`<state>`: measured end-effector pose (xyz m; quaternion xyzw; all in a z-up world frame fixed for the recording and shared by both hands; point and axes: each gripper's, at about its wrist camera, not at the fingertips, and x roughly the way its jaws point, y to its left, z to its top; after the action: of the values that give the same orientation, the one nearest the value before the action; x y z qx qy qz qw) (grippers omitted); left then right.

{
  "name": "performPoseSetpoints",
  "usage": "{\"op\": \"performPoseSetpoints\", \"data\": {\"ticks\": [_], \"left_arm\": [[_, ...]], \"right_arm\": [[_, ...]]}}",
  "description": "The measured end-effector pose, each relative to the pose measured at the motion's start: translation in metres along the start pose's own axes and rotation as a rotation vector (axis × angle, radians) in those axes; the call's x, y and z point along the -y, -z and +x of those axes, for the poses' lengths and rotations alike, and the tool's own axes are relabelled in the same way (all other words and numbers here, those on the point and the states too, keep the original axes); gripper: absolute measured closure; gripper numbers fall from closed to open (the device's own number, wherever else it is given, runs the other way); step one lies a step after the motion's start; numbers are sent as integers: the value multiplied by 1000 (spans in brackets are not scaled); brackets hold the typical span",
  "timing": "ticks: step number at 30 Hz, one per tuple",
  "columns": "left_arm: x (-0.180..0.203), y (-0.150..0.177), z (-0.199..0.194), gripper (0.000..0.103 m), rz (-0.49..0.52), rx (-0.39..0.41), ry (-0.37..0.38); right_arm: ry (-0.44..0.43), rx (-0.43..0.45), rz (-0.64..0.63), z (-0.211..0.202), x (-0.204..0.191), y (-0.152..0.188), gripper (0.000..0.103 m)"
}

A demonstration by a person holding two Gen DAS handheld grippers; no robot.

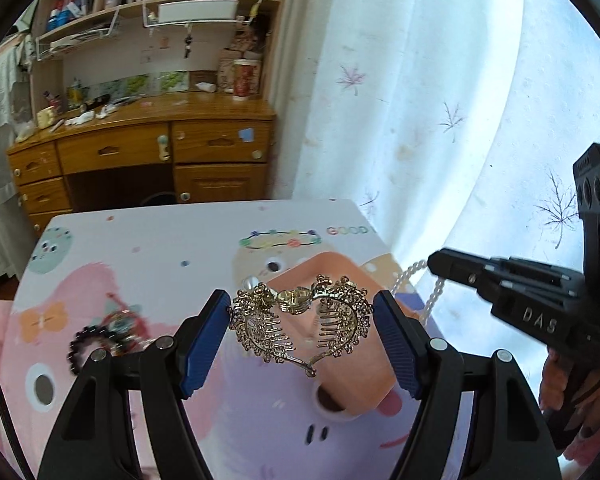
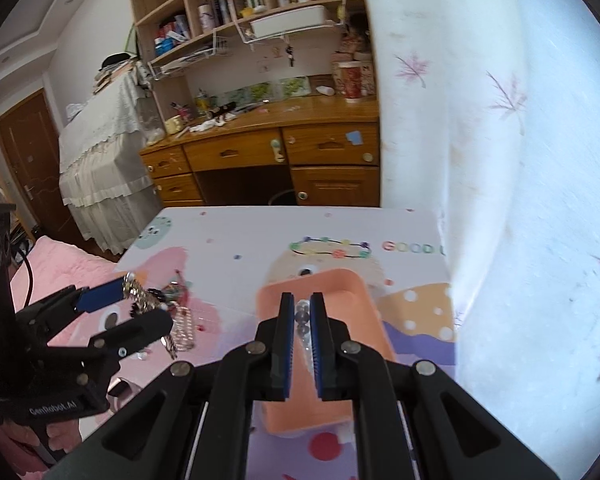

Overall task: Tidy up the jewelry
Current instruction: 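Carry comb and pearl bracelet into the pink box and open both tools, then move the left tool to the black bead bracelet while the right tool reaches the white watch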

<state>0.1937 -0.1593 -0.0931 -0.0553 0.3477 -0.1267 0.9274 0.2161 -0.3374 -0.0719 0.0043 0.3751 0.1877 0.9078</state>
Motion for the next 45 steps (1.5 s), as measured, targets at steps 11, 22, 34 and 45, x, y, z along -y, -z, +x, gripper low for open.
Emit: {"op": "performPoseSetpoints", "data": {"ticks": [11, 22, 34, 45], "left_arm": [[19, -6, 43, 30, 2, -64, 46], [-13, 1, 32, 21, -23, -99, -31], [-107, 51, -4, 21, -94, -281, -149], [-164, 66, -26, 21, 54, -372, -190]], "right_arm": [[-20, -69, 114, 17, 29, 6, 84], [-4, -80, 163, 17, 23, 13, 73], [-155, -261, 339, 42, -23, 54, 70], [-240, -416, 398, 67, -107, 94, 59]]}}
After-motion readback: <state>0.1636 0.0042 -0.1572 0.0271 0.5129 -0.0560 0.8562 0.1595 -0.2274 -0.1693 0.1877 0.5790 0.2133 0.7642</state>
